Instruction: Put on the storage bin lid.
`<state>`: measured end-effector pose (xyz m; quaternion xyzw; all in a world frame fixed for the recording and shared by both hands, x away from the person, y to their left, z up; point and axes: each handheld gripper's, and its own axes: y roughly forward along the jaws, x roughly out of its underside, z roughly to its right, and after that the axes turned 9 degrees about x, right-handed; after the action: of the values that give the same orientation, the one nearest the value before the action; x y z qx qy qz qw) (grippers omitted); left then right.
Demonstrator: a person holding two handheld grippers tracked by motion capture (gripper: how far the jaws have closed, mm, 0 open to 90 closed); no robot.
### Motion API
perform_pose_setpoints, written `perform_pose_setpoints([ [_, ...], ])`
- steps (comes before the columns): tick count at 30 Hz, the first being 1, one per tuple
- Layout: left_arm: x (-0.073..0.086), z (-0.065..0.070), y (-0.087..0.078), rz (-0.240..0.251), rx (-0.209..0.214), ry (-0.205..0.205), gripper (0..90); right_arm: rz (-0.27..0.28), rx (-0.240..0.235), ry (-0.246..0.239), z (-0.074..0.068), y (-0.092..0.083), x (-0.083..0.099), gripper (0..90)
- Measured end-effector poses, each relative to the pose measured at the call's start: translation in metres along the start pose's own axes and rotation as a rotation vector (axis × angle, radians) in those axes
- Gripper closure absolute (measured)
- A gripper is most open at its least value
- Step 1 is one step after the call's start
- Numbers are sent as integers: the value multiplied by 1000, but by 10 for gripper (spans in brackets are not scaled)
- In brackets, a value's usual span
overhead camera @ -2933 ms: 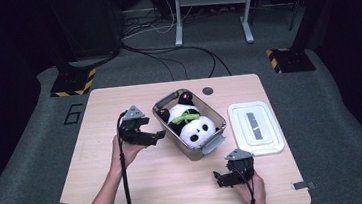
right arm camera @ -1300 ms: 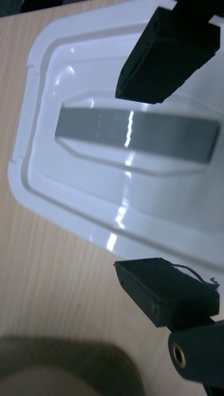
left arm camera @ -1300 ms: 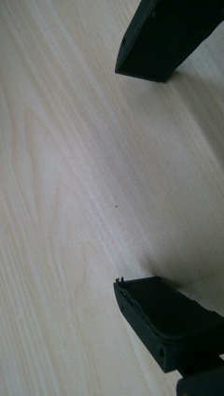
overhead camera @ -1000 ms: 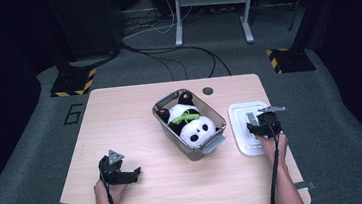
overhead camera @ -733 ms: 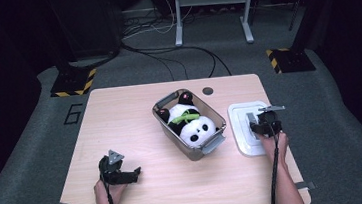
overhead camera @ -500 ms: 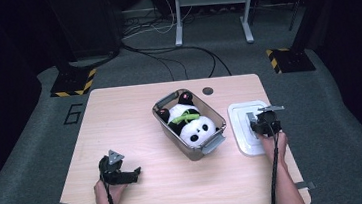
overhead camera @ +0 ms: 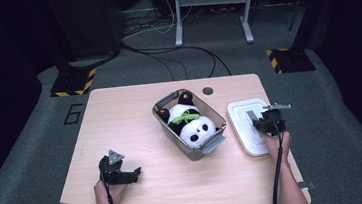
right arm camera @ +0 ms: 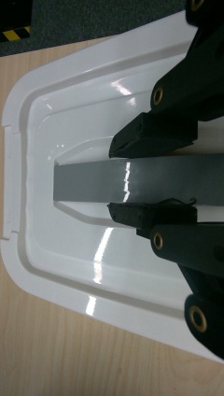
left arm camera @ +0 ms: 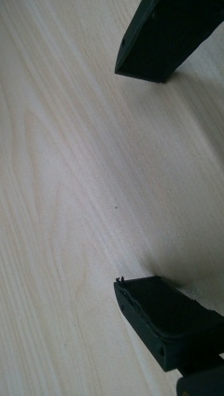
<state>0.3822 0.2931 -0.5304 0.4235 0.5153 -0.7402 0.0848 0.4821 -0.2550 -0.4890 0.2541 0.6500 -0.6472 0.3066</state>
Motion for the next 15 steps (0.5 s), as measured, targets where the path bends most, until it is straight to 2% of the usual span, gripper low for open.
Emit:
perform_pose_setpoints([
  [7,0,0,0,1,0,1,0,23,-14,-26,-2,-13,-8,671],
  [15,0,0,0,1,-1,1,0,50,-34,-34,-2,-30,-21,671],
])
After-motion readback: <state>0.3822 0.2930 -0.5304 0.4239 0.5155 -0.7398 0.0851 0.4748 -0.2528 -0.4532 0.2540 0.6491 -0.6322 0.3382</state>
